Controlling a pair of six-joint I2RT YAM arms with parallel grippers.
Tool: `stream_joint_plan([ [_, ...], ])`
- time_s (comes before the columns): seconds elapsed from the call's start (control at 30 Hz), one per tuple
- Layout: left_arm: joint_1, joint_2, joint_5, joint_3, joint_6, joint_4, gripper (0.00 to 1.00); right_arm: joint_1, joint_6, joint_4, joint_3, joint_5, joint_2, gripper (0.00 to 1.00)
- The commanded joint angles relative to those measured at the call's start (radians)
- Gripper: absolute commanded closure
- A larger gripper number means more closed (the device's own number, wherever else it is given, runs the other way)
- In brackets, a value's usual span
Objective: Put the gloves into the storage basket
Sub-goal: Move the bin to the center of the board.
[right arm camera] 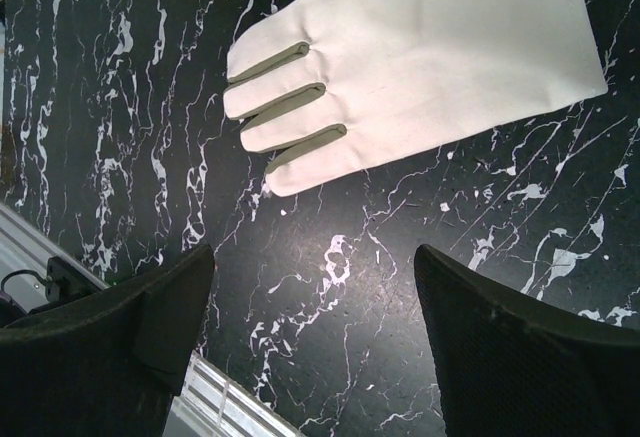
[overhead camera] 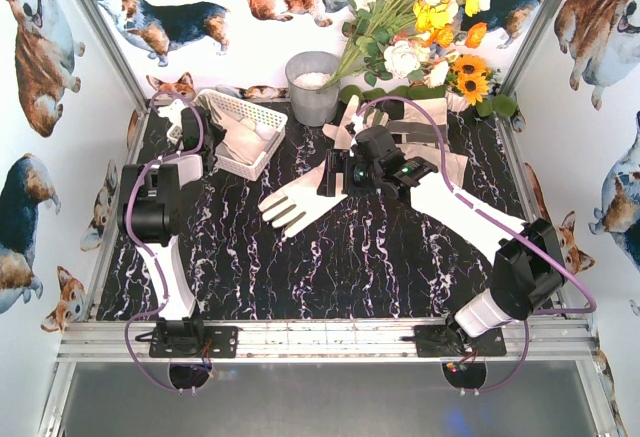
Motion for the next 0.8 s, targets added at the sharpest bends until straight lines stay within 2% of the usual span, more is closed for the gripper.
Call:
stream_joint_plan([
  [0.0,-0.008,0.041,-0.067,0.07,-0.012,-0.028,1.0,-0.002,-0.006,0.062,0.02,0.01,-0.018,0.17],
  [0.27,-0.018,0.103,-0.178,0.191,-0.072,-0.274,1.0,-0.002,0.007,0.062,0.005,0.016,-0.024,0.18],
  [0.43,-0.02,0.101,-0.222,0.211,-0.107,-0.384,1.0,-0.002,0.016,0.062,0.0,0.019,-0.026,0.18],
  [0.57,-0.019,0.097,-0.208,0.214,-0.082,-0.437,1.0,-0.002,0.024,0.059,0.001,0.017,-0.031,0.18],
  [0.77,-0.015,0.043,-0.135,0.184,0.048,-0.481,1.0,-0.002,0.041,0.057,-0.023,0.02,-0.069,0.19],
])
